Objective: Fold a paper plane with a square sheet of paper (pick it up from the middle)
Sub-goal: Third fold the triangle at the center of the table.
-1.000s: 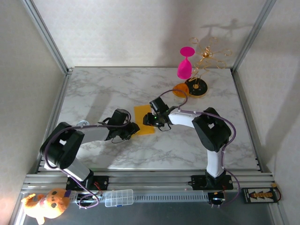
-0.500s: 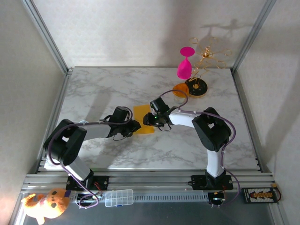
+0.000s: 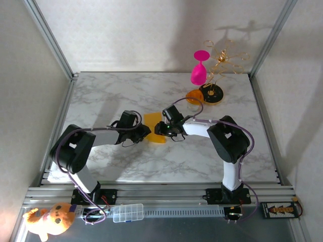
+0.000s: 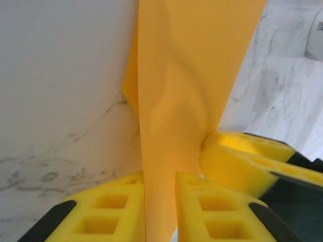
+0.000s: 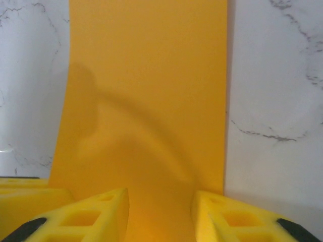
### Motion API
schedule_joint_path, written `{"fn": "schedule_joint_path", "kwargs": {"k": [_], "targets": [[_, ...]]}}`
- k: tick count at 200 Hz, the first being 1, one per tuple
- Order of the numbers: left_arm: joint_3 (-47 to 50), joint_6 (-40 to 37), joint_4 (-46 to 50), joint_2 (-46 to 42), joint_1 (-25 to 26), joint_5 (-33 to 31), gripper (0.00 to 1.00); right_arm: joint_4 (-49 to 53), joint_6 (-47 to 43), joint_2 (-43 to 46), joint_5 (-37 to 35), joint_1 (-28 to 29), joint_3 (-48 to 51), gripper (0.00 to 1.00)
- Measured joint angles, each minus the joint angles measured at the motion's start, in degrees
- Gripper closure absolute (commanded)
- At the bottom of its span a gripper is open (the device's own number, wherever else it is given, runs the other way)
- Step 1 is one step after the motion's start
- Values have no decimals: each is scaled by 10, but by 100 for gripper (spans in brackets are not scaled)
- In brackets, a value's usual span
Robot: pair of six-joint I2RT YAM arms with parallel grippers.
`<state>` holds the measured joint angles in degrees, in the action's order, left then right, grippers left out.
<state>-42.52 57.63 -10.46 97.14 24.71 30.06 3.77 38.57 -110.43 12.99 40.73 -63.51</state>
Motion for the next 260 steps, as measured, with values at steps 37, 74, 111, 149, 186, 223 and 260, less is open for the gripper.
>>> {"fn": "schedule_joint_path", "kwargs": {"k": [37, 74, 111, 149, 186, 223, 260], "targets": [[-21, -12, 0, 14, -3, 0, 88, -2, -4, 1, 2, -1, 2, 60], [-21, -16, 4, 21, -8, 0, 100, -5, -6, 5, 5, -2, 4, 56], [-20, -7, 4, 21, -8, 2, 100, -8, -51, 47, -6, -3, 24, 35], [-18, 17, 0, 11, -8, 3, 100, -73, -173, 158, -43, 0, 87, 27], [-17, 35, -1, 4, -8, 5, 100, -165, -311, 189, -83, 35, 154, 30], [-17, 42, 0, 4, -7, 4, 100, -240, -433, 188, -89, 93, 233, 28], [-17, 42, 0, 4, -4, 4, 100, -315, -488, 153, -107, 129, 236, 31]]}}
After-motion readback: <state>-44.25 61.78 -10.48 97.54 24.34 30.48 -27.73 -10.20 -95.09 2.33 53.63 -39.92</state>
